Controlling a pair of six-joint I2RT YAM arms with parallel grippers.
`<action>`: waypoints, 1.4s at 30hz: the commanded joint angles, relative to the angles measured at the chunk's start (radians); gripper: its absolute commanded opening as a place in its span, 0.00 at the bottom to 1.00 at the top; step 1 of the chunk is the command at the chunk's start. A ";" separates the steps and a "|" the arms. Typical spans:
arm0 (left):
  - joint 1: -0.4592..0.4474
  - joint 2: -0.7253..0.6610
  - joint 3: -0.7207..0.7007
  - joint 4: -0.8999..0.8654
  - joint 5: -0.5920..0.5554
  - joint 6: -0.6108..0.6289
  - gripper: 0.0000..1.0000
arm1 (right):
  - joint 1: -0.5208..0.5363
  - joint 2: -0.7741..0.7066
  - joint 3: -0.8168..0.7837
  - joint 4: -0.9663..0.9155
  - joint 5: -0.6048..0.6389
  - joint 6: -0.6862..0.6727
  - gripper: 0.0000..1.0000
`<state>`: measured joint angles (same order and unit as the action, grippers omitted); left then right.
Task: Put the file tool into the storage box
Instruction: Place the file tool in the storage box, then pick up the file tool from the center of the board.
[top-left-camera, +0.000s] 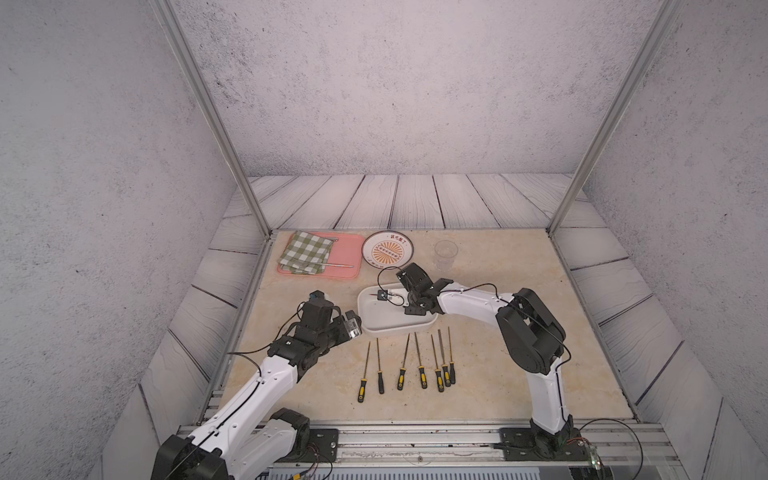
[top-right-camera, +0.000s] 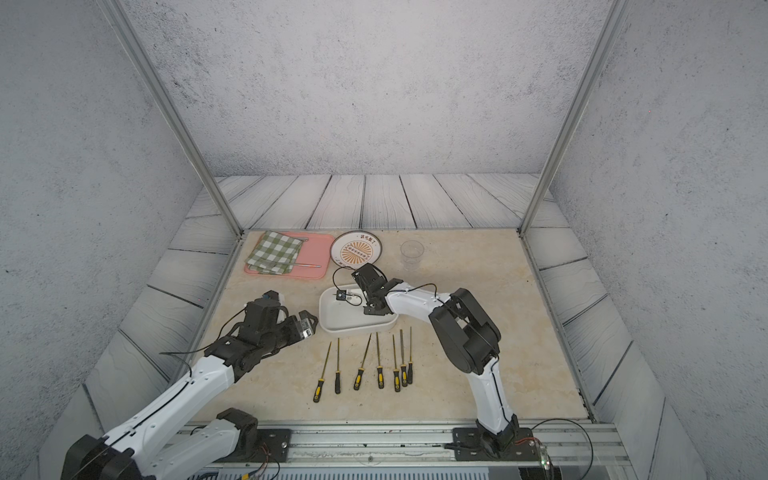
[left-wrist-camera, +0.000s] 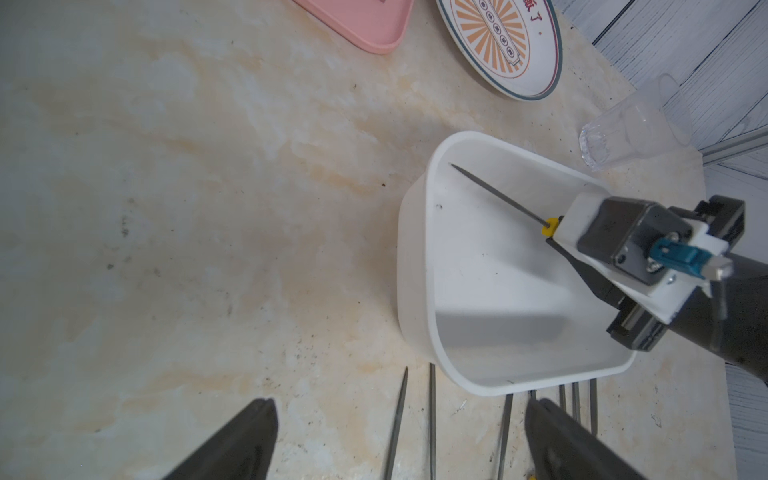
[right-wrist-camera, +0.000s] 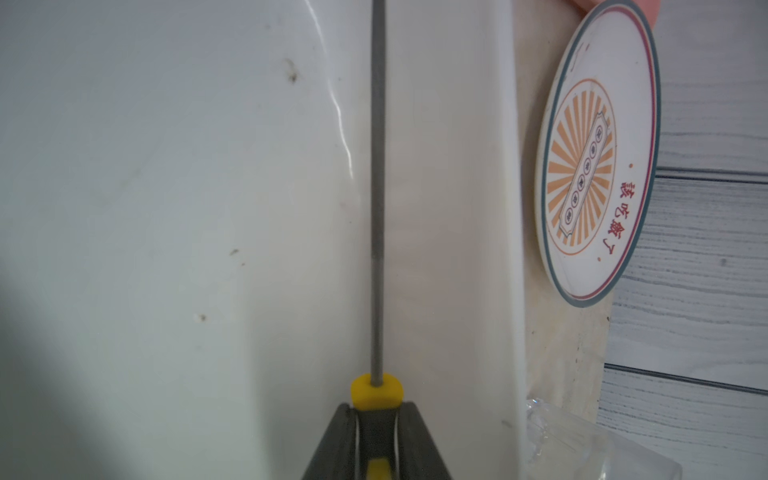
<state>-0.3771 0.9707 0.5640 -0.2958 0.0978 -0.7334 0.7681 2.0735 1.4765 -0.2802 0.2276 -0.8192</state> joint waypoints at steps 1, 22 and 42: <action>0.007 0.014 0.001 0.010 0.013 0.011 0.98 | -0.003 0.034 0.054 -0.060 0.033 0.026 0.41; 0.004 0.099 0.071 -0.025 0.060 0.049 0.98 | -0.004 -0.278 -0.063 0.006 0.029 0.407 0.60; -0.015 -0.021 0.074 -0.095 0.043 0.015 0.98 | -0.001 -0.845 -0.623 -0.247 -0.093 1.290 0.61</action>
<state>-0.3820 0.9634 0.6655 -0.3775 0.1463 -0.6971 0.7666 1.2633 0.9154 -0.4728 0.2073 0.3115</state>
